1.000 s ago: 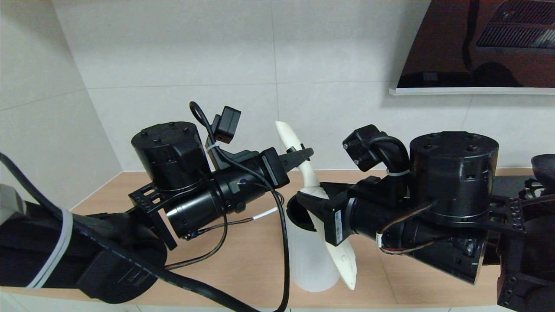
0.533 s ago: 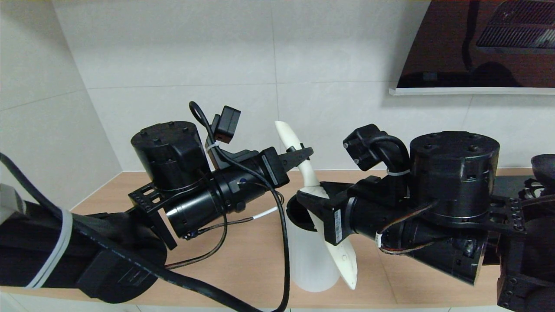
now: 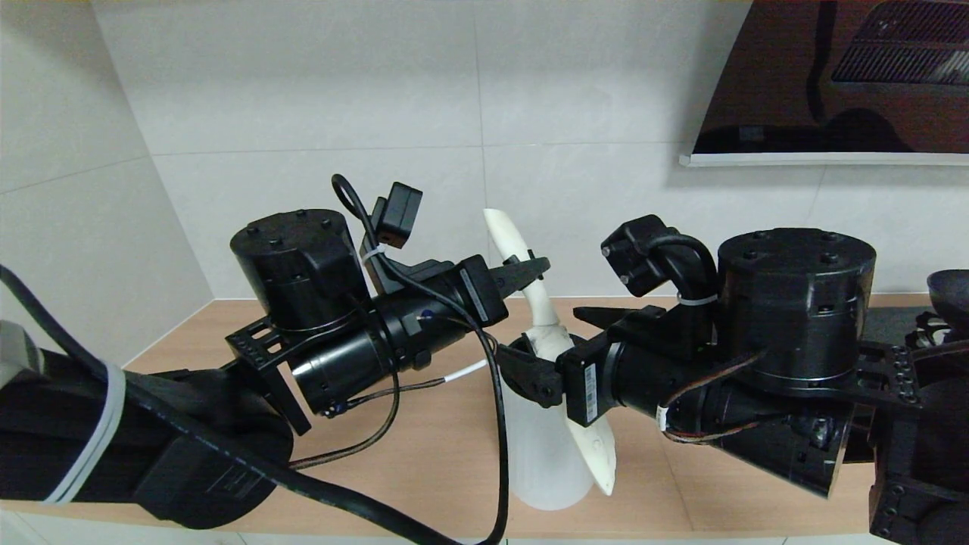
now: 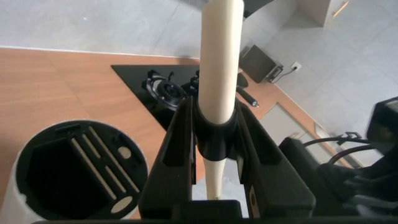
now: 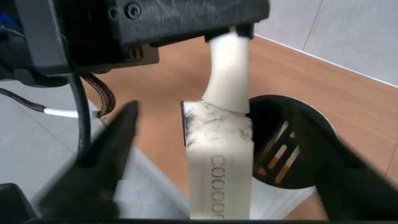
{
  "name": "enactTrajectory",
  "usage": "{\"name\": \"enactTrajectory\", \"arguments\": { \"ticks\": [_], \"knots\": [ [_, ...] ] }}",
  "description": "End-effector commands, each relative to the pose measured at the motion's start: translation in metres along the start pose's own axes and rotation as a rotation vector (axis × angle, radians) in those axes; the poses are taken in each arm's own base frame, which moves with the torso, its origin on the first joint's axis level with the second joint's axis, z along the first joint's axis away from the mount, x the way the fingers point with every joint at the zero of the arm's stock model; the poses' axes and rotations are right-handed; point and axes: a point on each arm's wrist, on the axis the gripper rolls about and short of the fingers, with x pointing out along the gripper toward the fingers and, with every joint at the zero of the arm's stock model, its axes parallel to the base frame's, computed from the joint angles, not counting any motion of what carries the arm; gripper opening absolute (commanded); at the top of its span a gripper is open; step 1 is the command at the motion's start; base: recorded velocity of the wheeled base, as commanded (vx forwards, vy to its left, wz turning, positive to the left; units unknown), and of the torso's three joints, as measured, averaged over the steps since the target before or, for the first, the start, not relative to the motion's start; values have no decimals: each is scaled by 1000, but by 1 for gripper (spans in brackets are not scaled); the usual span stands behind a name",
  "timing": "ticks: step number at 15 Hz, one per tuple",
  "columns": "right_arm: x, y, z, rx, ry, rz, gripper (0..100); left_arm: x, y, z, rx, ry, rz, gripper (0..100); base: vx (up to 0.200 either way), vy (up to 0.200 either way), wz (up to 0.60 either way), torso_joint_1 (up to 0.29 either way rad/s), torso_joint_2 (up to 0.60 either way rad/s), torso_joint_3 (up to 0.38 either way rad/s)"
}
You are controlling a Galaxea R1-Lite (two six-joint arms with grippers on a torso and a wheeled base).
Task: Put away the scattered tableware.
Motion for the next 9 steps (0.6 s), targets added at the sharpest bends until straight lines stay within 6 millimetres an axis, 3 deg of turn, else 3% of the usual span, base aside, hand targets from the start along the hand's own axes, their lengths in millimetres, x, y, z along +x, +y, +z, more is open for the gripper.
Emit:
{"name": "enactTrajectory", "arguments": {
  "ticks": [1, 5, 9],
  "knots": [
    [1, 0, -1, 0, 4, -1, 100, 0, -1, 2, 3, -10, 0, 0, 0, 0, 0, 0, 0, 0],
    [-8, -6, 7, 5, -23, -15, 100, 1, -5, 9, 15, -44, 22, 0, 0, 0, 0, 0, 0, 0],
    [-36, -50, 40, 36, -145, -142, 100, 12, -21, 45, 204, -282, 290, 0, 0, 0, 0, 0, 0, 0]
  ]
}}
